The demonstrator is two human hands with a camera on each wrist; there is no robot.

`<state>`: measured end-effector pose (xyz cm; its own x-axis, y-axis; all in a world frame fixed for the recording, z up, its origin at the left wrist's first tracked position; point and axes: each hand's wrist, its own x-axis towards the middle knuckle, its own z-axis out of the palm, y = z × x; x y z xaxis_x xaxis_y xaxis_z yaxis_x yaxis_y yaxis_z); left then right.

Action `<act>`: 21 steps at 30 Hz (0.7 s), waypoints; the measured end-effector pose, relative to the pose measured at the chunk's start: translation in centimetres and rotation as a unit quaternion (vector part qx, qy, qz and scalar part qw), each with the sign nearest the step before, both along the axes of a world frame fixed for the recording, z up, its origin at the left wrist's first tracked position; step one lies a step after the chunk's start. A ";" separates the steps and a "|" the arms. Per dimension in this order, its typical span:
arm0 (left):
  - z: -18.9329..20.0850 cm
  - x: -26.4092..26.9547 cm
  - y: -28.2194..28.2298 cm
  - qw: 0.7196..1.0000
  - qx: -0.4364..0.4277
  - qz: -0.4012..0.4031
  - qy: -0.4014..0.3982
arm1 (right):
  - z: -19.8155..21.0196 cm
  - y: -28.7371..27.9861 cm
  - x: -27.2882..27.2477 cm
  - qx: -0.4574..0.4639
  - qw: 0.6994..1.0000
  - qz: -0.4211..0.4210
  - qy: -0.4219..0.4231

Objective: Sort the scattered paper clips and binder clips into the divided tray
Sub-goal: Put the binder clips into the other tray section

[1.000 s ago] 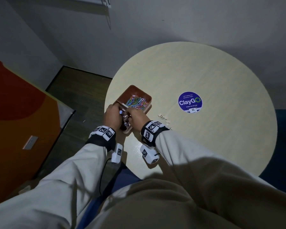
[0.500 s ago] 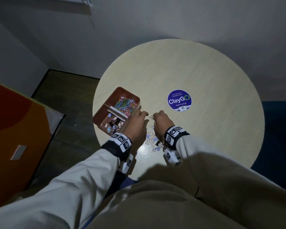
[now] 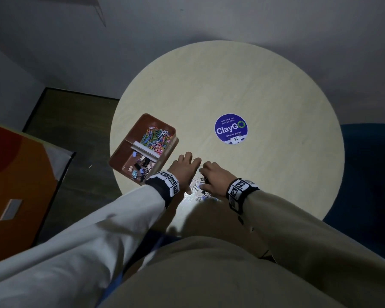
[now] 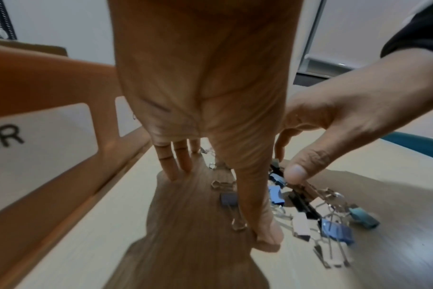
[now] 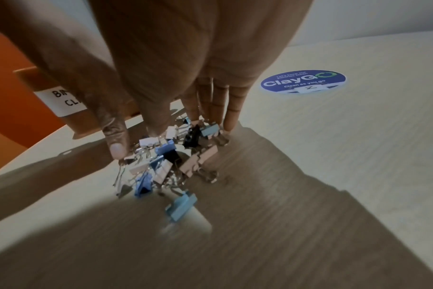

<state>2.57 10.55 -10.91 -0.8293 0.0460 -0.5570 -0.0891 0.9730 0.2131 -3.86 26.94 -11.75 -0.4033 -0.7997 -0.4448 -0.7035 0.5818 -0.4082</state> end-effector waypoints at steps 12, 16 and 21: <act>-0.7 2.1 1.7 0.997 0.057 0.058 0.006 | -0.4 1.4 3.2 0.068 0.995 -0.069 0.026; -0.8 2.0 1.4 0.990 0.098 0.098 -0.003 | -0.6 1.0 3.4 0.035 0.996 -0.088 -0.005; -1.4 1.9 1.1 0.987 0.122 0.106 -0.002 | -0.7 0.9 3.4 0.007 0.993 -0.116 -0.008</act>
